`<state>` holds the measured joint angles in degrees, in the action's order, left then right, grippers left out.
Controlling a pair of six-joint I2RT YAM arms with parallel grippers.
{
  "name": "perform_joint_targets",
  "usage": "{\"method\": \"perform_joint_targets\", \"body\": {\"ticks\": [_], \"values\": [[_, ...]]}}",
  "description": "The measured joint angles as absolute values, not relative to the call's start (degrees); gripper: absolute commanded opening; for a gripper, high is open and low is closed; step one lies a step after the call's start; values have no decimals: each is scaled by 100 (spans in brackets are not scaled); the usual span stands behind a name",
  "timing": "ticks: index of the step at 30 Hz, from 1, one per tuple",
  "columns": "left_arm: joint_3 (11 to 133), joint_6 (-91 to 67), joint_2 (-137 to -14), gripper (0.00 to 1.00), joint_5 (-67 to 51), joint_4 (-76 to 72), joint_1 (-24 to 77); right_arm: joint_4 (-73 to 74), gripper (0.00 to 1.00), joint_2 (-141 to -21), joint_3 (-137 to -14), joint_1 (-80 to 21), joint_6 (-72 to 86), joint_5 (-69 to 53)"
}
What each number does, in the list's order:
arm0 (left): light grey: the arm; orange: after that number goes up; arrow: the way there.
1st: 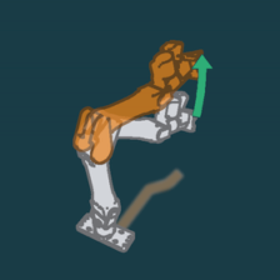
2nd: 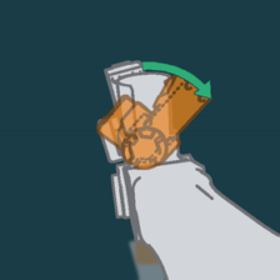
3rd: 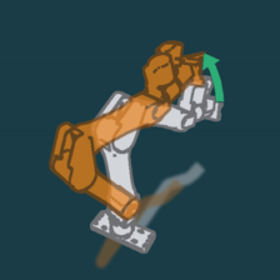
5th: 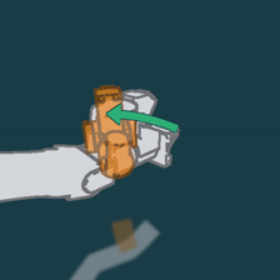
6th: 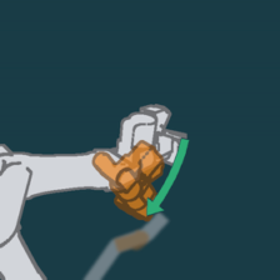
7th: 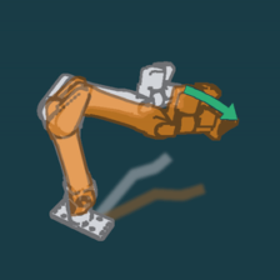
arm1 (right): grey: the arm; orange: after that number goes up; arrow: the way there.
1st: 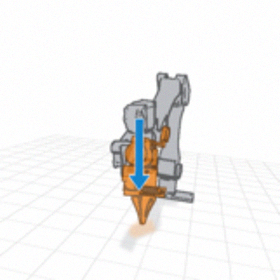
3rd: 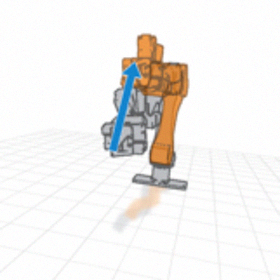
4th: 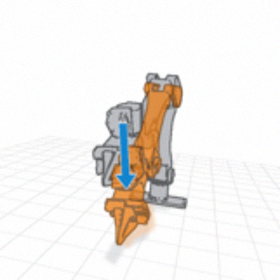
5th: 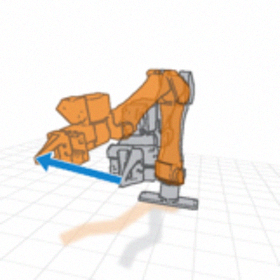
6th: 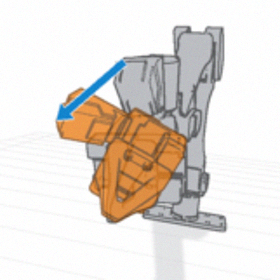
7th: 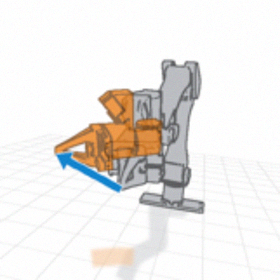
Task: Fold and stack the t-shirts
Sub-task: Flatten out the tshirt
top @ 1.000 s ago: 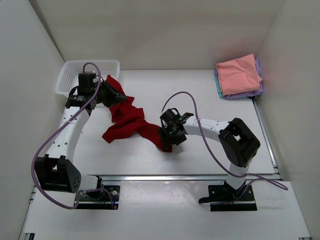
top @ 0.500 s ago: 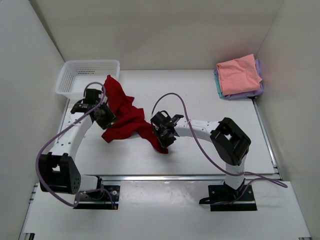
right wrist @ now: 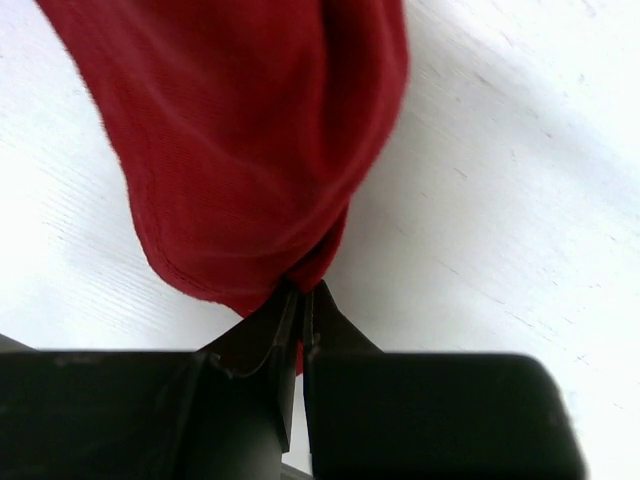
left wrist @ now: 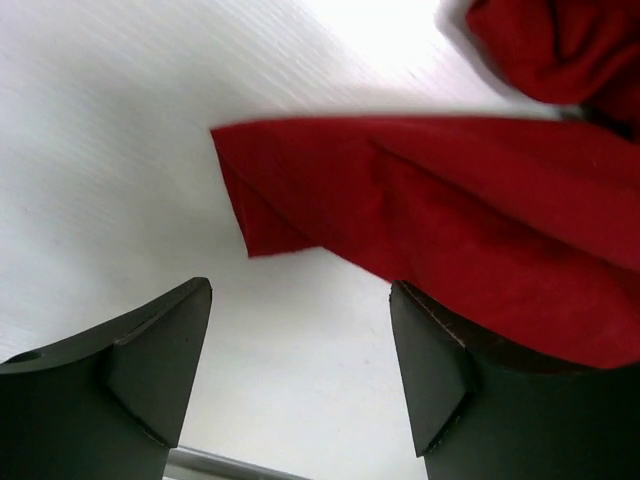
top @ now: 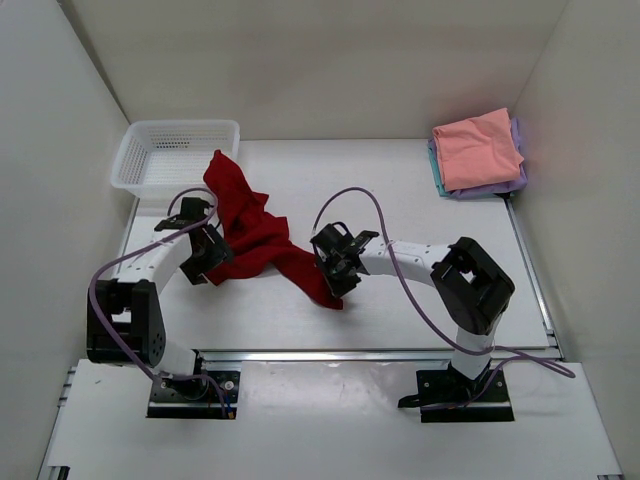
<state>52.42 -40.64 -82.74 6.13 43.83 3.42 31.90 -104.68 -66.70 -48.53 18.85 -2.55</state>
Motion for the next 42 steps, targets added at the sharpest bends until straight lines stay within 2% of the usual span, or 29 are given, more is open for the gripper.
{"method": "perform_joint_targets", "body": {"ticks": [3, 5, 8, 11, 12, 13, 15, 20, 23, 25, 29, 32, 34, 36, 40, 42], "values": [[5179, -4058, -8355, 74, 672, 4167, 259, 3190, 0, -10422, -6598, -4775, 1881, -338], [5157, -4066, -8473, 73, 714, 4023, 224, 3188, 0, -10403, -6571, -4744, 1868, -375], [5118, -4128, -8788, 66, 757, 3828, 215, 3183, 0, -10398, -6567, -4744, 1833, -410], [5015, -4152, -9065, 64, 797, 3693, 233, 3186, 0, -10398, -6565, -4744, 1798, -416], [5037, -4160, -9113, 50, 821, 3699, 235, 3186, 0, -10396, -6565, -4744, 1793, -416], [5039, -4200, -9120, 22, 836, 3658, 244, 3186, 0, -10394, -6560, -4740, 1791, -414], [5068, -4228, -9181, 0, 788, 3577, 255, 3188, 0, -10370, -6541, -4713, 1776, -416], [5507, -4206, -9439, 0, 797, 3944, 248, 3494, 1, -10243, -6519, -4532, 1664, -408], [6307, -4204, -9640, 0, 816, 4506, 250, 3835, 1, -9926, -6722, -4154, 1592, -545], [7253, -4202, -9710, 0, 810, 4873, 270, 4001, 0, -9594, -7050, -3769, 1584, -690], [10210, -4121, -10145, 0, 294, 5234, 397, 4119, 0, -8785, -8213, -2663, 1605, -701], [13085, -4145, -11069, 0, -652, 5360, 561, 4158, 0, -8202, -9096, -1817, 1605, -462], [14457, -4265, -11596, 0, -1326, 5196, 709, 4228, 0, -7891, -9677, -1323, 1597, -237], [14444, -4403, -11537, 0, -1892, 4919, 884, 4390, 0, -7693, -10300, -1081, 1577, 84], [12715, -4646, -10816, 0, -2486, 4257, 1085, 4635, 0, -7478, -11222, -1212, 1525, 569], [12623, -4657, -10838, 0, -2578, 4298, 1057, 4768, 0, -7428, -11467, -1264, 1525, 628]]}}
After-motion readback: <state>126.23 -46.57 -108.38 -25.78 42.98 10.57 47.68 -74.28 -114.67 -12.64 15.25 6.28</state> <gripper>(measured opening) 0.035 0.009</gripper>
